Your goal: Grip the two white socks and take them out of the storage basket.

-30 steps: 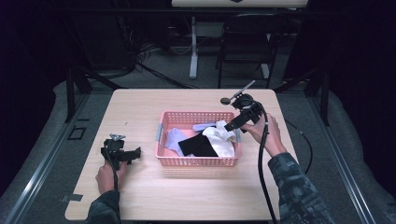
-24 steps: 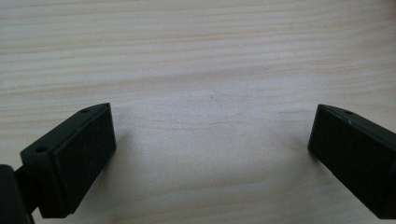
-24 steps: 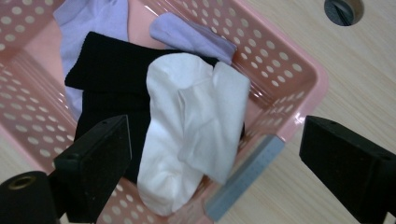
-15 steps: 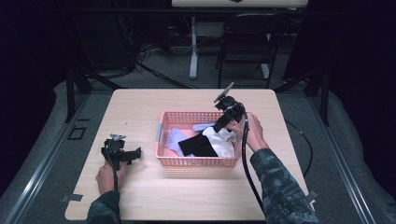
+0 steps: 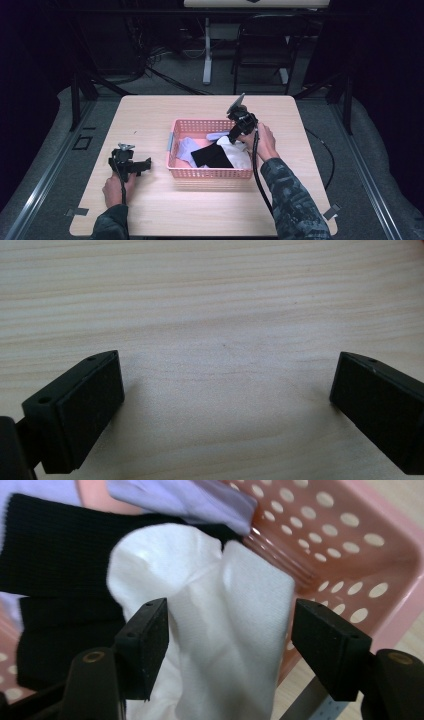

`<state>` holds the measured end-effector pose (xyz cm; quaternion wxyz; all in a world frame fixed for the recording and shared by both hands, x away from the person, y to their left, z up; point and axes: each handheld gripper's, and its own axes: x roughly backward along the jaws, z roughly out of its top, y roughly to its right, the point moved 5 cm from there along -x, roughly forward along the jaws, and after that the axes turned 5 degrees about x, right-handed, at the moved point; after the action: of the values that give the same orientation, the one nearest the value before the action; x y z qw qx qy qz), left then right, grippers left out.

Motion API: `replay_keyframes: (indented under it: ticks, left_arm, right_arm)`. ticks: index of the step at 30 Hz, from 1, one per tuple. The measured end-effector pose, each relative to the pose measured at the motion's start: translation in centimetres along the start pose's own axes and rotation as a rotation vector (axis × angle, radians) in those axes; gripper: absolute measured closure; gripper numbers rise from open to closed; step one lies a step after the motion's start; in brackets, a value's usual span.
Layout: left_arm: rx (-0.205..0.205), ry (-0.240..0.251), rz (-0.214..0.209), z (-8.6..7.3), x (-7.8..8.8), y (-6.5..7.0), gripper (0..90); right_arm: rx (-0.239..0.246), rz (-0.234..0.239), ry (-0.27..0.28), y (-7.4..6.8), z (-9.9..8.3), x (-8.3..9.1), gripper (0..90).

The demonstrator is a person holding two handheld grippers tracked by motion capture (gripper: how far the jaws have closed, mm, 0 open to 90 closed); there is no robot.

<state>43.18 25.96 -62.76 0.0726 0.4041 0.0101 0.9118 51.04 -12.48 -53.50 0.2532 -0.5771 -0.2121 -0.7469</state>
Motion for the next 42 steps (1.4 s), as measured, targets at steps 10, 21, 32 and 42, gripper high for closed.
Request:
replay_keyframes:
  ticks: [10,21,32,42]
  left_arm:
    - [-0.006,-0.001,-0.001,0.1,0.0,0.0,0.8]
    - [0.0,0.001,0.001,0.1,-0.1,0.0,0.8]
    - [0.0,0.002,0.002,0.1,-0.1,0.0,0.8]
    - [0.001,0.002,0.004,0.0,0.0,0.0,0.7]
  right_arm:
    - [-0.007,0.029,0.043,0.1,-0.2,1.1,84.8]
    - [0.004,0.039,0.14,0.0,-0.8,4.9,85.8]
    - [0.03,0.062,0.181,0.0,-1.5,8.5,85.8]
    - [0.05,0.071,0.221,-0.6,-1.5,9.7,85.8]
